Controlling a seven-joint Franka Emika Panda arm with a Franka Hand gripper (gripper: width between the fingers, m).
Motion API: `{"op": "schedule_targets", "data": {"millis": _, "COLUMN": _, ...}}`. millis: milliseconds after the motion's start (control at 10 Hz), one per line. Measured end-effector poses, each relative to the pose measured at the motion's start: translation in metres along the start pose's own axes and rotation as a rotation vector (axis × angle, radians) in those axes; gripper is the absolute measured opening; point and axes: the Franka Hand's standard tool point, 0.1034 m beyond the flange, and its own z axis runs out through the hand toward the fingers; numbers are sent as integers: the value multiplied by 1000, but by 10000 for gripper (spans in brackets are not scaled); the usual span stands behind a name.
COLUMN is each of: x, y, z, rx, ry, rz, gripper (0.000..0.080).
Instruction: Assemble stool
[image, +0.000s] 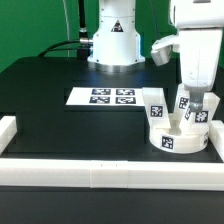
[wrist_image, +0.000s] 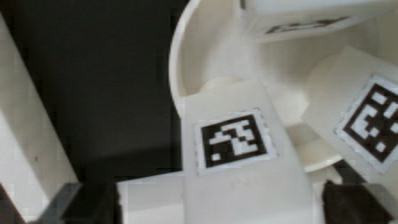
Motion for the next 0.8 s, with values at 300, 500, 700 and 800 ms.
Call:
{"op": "schedule_targets", "data": {"millis": 300, "x": -1, "y": 0, "z": 0, "rx": 0, "ry": 0, "rz": 2, "gripper": 339}}
{"op": "schedule_targets", "data": {"millis": 500, "x": -1, "y": 0, "z": 0, "rx": 0, "ry": 0, "rz": 37, "gripper": 339}}
{"op": "schedule_targets", "data": {"millis": 700, "x": -1, "y": 0, "z": 0, "rx": 1, "ry": 2, "rz": 165, "gripper": 339}}
{"op": "schedule_targets", "data": {"millis": 800, "x": -1, "y": 0, "z": 0, "rx": 1, "ry": 2, "rz": 231, "gripper": 339}}
